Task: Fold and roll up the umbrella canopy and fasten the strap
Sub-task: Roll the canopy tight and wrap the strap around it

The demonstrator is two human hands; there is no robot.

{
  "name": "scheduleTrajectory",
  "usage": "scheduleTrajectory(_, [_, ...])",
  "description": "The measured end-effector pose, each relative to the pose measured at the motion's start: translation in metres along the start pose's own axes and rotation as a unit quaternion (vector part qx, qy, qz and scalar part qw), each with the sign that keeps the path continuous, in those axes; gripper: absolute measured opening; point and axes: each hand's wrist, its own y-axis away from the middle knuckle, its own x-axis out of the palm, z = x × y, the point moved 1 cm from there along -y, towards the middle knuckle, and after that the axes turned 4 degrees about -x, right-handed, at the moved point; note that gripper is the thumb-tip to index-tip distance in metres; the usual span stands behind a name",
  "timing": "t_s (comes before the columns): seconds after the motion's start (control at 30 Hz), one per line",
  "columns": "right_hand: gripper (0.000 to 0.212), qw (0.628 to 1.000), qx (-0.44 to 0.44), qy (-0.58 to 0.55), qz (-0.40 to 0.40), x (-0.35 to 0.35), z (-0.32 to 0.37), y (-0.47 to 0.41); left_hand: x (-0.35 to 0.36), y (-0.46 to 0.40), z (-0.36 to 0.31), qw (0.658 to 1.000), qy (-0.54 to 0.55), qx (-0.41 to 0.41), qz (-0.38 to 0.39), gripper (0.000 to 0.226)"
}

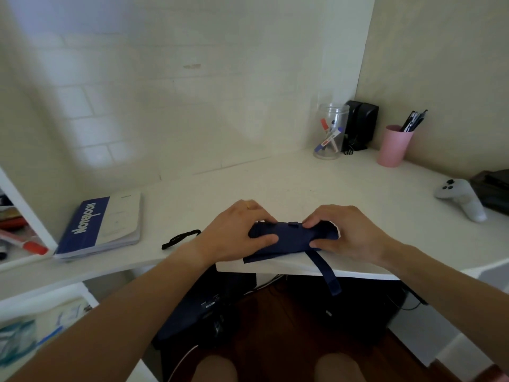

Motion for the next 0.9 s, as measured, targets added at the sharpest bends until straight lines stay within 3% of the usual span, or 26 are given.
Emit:
scheduleTrajectory(0.17, [0.041,0.994,0.016,0.078,-0.071,0.013,0.023,0.024,0.006,0.002,0.005,0.996,0.04,-0.05,0.064,0.032])
scheduleTrajectory(0.33, [0.055,0.955,0.099,0.245,-0.137,0.042,0.073,0.071,0.014,0.003,0.0,0.998,0.031,-0.044,0.025,0.034])
scheduleTrajectory(0.43, [0.043,0.938,0.116,0.298,-0.132,0.06,0.075,0.084,0.018,-0.001,-0.003,0.998,0.028,-0.05,0.017,0.033])
scheduleTrajectory(0.67, [0.041,0.964,0.019,0.24,-0.111,0.064,0.086,0.075,0.02,-0.004,-0.011,0.999,-0.002,-0.024,0.022,0.032])
scheduleTrajectory(0.9, [0.032,0.973,-0.039,0.197,-0.112,0.064,0.093,0.069,0.024,-0.004,-0.014,0.997,-0.042,0.024,-0.058,0.052])
